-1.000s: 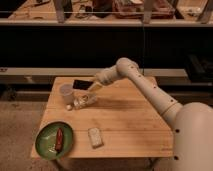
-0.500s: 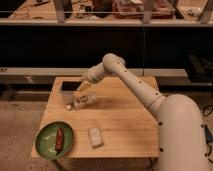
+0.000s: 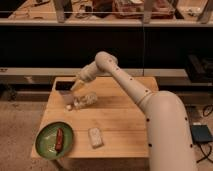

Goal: Place the eraser in the ceramic cup

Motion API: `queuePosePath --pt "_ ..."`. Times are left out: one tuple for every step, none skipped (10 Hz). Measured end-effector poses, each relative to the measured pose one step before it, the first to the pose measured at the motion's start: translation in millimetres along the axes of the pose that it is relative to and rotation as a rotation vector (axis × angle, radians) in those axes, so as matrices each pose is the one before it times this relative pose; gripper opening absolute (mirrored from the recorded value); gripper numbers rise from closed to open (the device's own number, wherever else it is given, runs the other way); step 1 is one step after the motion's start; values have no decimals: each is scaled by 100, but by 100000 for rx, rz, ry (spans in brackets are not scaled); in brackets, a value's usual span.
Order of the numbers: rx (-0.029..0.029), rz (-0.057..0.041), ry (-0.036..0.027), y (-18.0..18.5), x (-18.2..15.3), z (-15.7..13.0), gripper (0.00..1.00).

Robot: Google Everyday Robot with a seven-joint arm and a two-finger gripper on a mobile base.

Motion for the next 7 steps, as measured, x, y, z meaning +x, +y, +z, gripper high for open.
queuePosePath --pt "-41 -367 657 -114 -33 331 19" --pt "-6 -191 271 -83 -114 162 27" --pt "-488 267 306 35 68 309 39" --pt "-441 215 -67 82 -75 151 47" --pt "-509 382 85 109 81 170 56" --pt "-337 391 -213 64 -94 80 68" --pt "-275 362 -33 55 29 62 76"
